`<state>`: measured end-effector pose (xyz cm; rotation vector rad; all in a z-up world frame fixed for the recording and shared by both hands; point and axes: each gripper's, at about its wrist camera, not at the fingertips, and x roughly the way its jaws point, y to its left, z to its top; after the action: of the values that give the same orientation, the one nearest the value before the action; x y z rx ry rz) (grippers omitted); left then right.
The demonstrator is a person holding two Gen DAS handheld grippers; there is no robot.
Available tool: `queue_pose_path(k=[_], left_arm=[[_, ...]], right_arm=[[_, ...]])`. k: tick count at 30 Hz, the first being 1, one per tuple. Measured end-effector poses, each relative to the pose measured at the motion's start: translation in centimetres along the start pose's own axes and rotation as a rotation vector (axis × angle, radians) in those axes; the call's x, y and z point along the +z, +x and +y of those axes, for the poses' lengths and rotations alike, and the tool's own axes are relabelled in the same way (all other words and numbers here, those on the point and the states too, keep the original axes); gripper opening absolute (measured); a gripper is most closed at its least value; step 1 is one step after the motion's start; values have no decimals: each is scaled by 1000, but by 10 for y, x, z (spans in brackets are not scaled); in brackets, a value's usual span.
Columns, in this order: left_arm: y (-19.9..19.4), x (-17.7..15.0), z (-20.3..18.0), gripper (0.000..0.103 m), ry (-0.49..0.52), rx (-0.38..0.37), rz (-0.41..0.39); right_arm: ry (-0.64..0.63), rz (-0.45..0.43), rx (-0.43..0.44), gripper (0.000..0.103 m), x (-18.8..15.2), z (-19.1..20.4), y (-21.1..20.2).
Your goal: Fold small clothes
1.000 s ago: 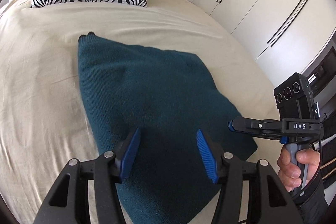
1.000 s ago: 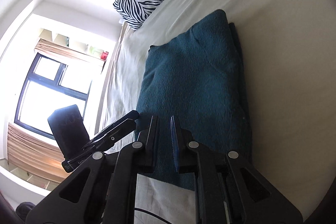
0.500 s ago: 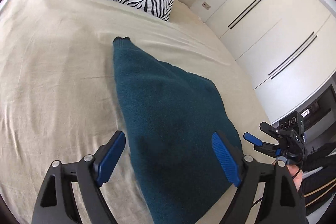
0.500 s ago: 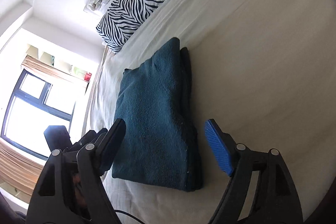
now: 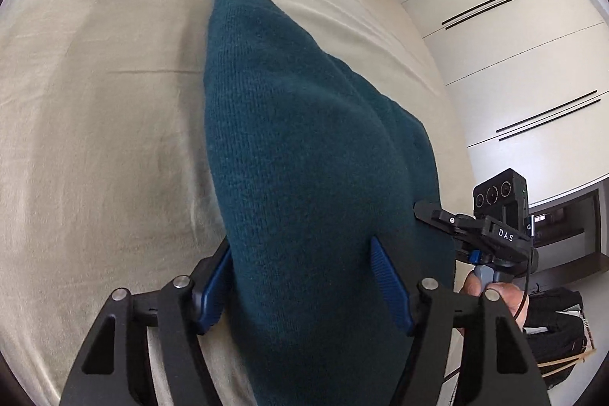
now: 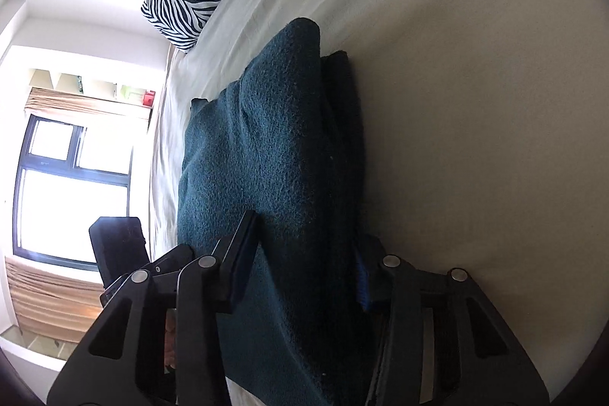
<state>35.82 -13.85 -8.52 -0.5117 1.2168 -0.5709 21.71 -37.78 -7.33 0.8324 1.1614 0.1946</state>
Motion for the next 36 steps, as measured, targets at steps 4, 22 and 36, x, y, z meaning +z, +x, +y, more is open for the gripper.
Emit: queue_pose_path(k=[4, 22, 36], left_arm=[[-3, -2, 1, 49, 0, 0, 4], [-212, -128, 16, 42, 163, 76, -105], [-223, -221, 142, 49, 16, 78, -101]], right_arm=[[-23, -37, -61, 24, -6, 9, -3], [-268, -75, 21, 20, -180, 189, -20], [-77, 44, 112, 23, -275, 145, 72]])
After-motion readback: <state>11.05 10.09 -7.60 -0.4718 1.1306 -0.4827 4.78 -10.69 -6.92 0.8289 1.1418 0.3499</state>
